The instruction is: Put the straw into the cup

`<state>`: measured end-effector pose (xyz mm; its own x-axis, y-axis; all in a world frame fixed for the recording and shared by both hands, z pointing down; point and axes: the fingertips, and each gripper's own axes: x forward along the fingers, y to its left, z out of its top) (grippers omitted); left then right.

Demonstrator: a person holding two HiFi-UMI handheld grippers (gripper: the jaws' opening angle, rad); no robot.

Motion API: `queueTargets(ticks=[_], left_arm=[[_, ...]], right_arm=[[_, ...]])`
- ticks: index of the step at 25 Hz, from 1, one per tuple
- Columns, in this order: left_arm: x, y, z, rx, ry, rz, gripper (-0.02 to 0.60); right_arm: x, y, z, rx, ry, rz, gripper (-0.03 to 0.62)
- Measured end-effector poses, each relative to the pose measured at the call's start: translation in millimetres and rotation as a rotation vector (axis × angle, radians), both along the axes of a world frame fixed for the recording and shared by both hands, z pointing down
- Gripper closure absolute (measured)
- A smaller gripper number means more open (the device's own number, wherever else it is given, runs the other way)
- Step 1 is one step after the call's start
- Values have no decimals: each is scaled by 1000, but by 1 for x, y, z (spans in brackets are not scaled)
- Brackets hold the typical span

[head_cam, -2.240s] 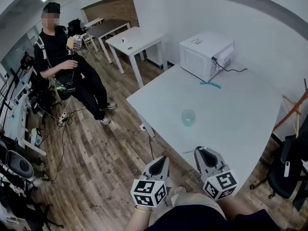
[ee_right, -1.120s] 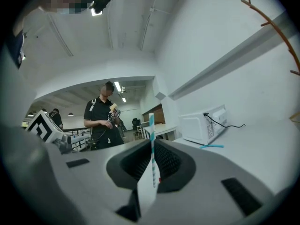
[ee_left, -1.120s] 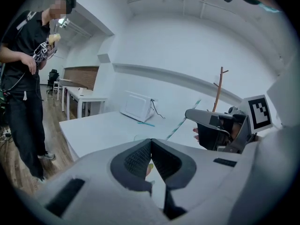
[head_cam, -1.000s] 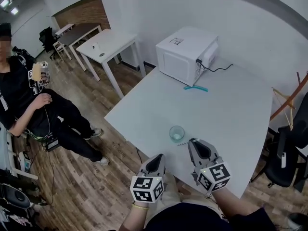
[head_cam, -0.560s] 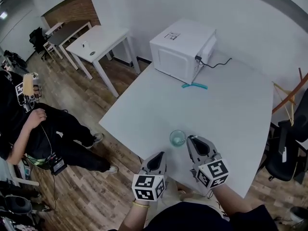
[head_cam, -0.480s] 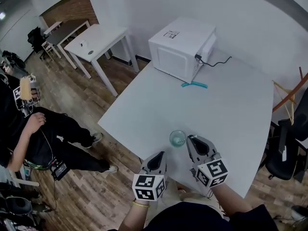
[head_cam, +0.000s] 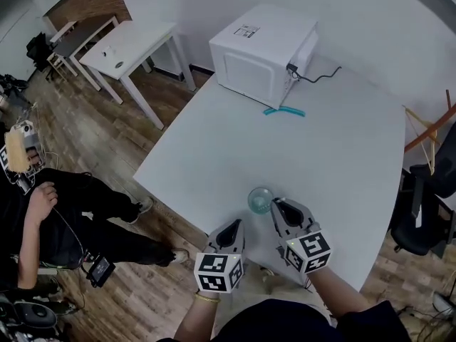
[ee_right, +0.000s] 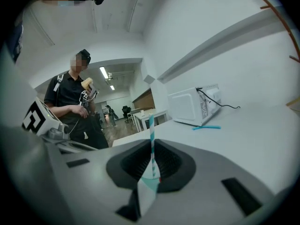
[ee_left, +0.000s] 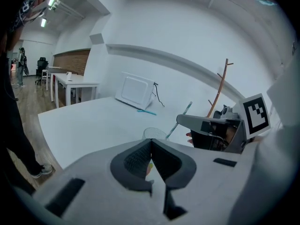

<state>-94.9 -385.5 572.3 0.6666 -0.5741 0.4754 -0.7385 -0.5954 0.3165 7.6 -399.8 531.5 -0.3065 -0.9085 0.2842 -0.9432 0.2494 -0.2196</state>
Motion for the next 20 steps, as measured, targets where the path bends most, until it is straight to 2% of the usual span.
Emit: queueTargets(ticks=[11, 20], left_arm=[[2, 5, 22, -47, -11, 22, 563], [4, 8, 25, -50, -17, 32, 563]], right_arm=[[0, -3, 20, -40, -8, 27, 553], [2, -6, 26, -57, -14, 29, 551]])
